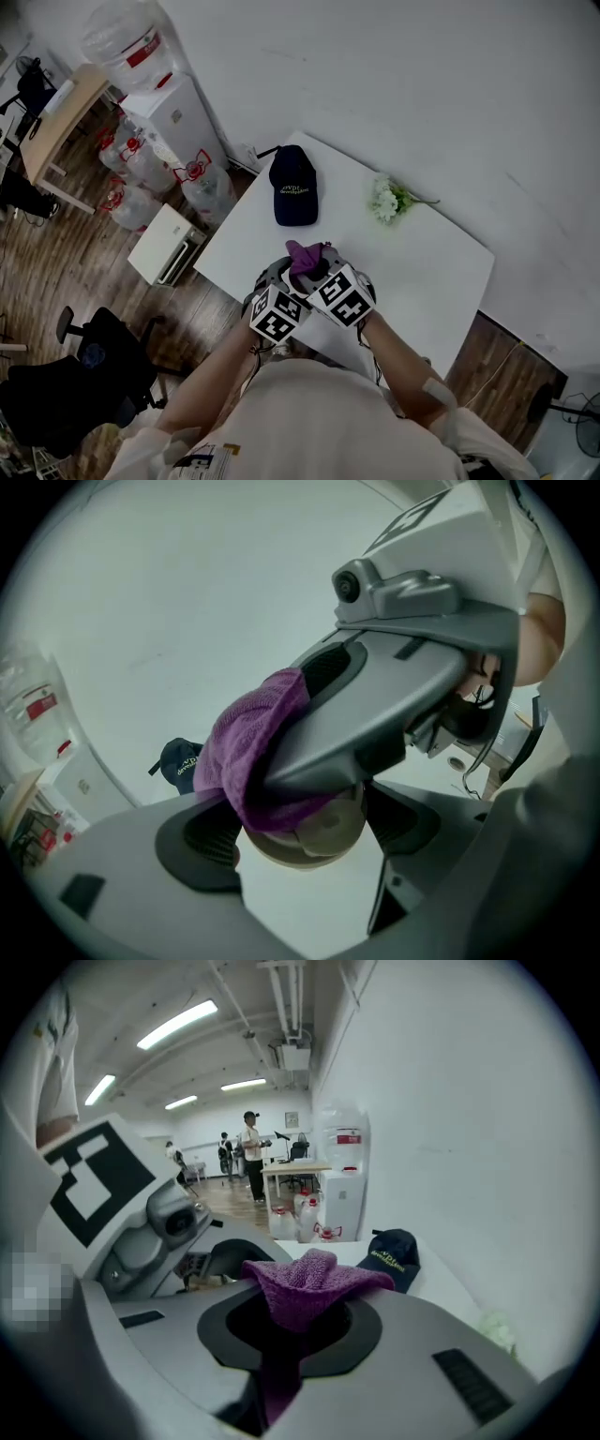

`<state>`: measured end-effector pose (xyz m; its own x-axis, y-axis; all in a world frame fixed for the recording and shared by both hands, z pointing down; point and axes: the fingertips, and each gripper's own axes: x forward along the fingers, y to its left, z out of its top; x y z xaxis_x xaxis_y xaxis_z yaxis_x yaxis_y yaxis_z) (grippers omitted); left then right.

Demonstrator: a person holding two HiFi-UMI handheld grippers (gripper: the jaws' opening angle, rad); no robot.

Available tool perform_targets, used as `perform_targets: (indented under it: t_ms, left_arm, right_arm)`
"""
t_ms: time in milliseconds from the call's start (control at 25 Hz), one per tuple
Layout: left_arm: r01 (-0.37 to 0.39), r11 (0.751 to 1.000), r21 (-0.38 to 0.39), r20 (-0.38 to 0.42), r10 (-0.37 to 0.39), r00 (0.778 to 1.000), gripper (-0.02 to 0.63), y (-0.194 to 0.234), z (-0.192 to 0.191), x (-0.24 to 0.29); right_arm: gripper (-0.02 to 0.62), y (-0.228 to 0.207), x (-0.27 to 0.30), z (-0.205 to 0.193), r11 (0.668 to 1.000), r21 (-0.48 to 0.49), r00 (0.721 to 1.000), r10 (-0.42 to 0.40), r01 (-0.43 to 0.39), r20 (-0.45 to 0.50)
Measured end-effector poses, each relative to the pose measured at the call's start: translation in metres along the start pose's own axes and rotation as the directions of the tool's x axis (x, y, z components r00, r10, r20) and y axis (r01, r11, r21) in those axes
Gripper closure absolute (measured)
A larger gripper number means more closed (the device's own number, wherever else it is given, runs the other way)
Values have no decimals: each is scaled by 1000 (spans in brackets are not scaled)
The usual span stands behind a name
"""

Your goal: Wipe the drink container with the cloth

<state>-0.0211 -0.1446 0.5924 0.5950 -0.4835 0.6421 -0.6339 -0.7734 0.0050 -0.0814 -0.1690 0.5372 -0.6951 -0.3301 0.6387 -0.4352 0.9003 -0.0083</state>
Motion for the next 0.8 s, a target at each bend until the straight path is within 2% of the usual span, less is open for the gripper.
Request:
perform_targets:
  t_ms: [80, 160, 280, 360, 520, 680, 760, 800]
  left_arm:
    - [7, 1000, 3, 3, -7, 1000, 193, 0, 0, -1]
    - [11, 1000, 7, 18, -11, 1000, 192, 0, 1, -1]
    - [4, 1000, 6, 39, -5, 999, 192, 0, 1, -1]
    - [6, 1000, 5, 40, -7, 999, 192, -1, 1, 0]
    - [8, 1000, 5, 26, -8, 1000, 192, 0, 2, 0]
    - [4, 1000, 0, 25, -4, 1000, 192, 0, 2, 0]
    - [7, 1000, 0, 22, -7, 1000, 192, 0, 2, 0]
    - [8, 1000, 1, 20, -8, 1000, 192, 0, 2, 0]
  right_arm:
    - [528, 14, -1, -1, 999, -23, 999, 30, -30, -15]
    - [529, 24, -7, -9, 996, 1, 995, 93, -93, -23]
    - [528, 22, -21, -25, 984, 48, 985, 170, -169, -27]
    - [529, 14, -32, -32, 981, 70, 981, 186, -183, -45]
    - [529, -14, -37, -32, 995, 95, 999, 39, -36, -26]
    - [529, -31, -30, -25, 983, 145, 993, -115, 110, 25]
    - [528, -25, -23, -18, 982, 110, 987, -156, 152, 27]
    - [529, -17, -18, -13, 986, 86, 989, -145, 143, 25]
